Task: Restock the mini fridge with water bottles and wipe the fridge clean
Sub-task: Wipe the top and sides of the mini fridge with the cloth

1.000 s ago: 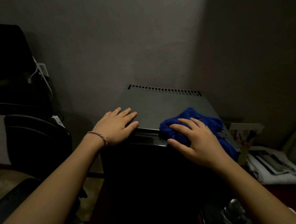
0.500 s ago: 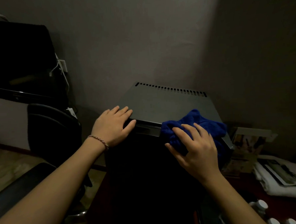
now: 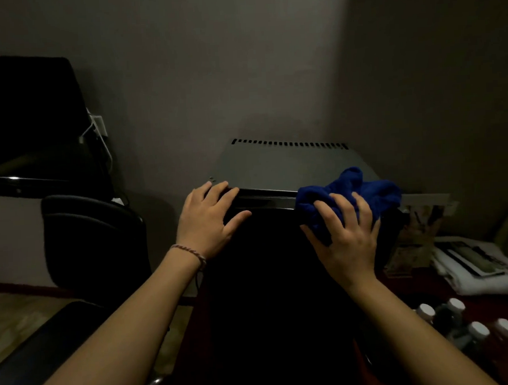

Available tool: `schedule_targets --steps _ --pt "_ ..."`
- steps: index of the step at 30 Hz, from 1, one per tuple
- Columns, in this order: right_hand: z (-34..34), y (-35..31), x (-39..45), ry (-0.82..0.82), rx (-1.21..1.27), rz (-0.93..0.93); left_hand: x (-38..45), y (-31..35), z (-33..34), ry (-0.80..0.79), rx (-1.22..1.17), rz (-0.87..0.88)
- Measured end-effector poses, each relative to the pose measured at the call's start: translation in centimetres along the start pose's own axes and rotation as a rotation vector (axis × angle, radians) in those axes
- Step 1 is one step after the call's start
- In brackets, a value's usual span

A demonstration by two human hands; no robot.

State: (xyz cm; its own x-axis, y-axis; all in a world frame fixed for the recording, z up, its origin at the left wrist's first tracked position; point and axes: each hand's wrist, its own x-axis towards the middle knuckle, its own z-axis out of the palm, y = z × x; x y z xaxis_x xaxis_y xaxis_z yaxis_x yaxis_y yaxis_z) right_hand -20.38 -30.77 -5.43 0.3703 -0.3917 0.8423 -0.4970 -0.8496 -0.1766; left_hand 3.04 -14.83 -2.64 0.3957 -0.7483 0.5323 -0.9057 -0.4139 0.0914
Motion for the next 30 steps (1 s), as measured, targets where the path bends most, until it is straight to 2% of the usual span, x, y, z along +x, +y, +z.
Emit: schedule_targets --steps 5,9,13,15,19,24,30 --pt "2.0 -0.4 -2.1 0.074 0.018 -0.022 -3.0 -0.2 3.2 0.115 -0.185 -0.031" --pt "3.7 0.2 -3.1 0.162 0.009 -0.118 -6.3 -0.1 7.4 -0.004 -0.301 -0.036" --pt "5.2 1.7 -3.9 0.258 -0.071 -0.224 -7.9 0.1 10.8 0.130 -0.454 -0.059" --pt "6.4 2.1 -5.6 0.259 -0.097 -0.236 -8.6 -0.1 12.2 0.222 -0.498 -0.035" --pt "9.0 2.5 -9.8 0.195 -0.148 -0.249 -9.9 -0.6 14.8 0.306 -0.545 0.041" --pt "11.7 3.6 -15.6 0.130 -0.204 -0.271 -13.0 -0.9 19.4 0.295 -0.576 -0.105" --pt "16.1 4.2 -22.0 0.144 -0.284 -0.217 -16.8 -1.3 25.6 0.332 -0.705 -0.142"
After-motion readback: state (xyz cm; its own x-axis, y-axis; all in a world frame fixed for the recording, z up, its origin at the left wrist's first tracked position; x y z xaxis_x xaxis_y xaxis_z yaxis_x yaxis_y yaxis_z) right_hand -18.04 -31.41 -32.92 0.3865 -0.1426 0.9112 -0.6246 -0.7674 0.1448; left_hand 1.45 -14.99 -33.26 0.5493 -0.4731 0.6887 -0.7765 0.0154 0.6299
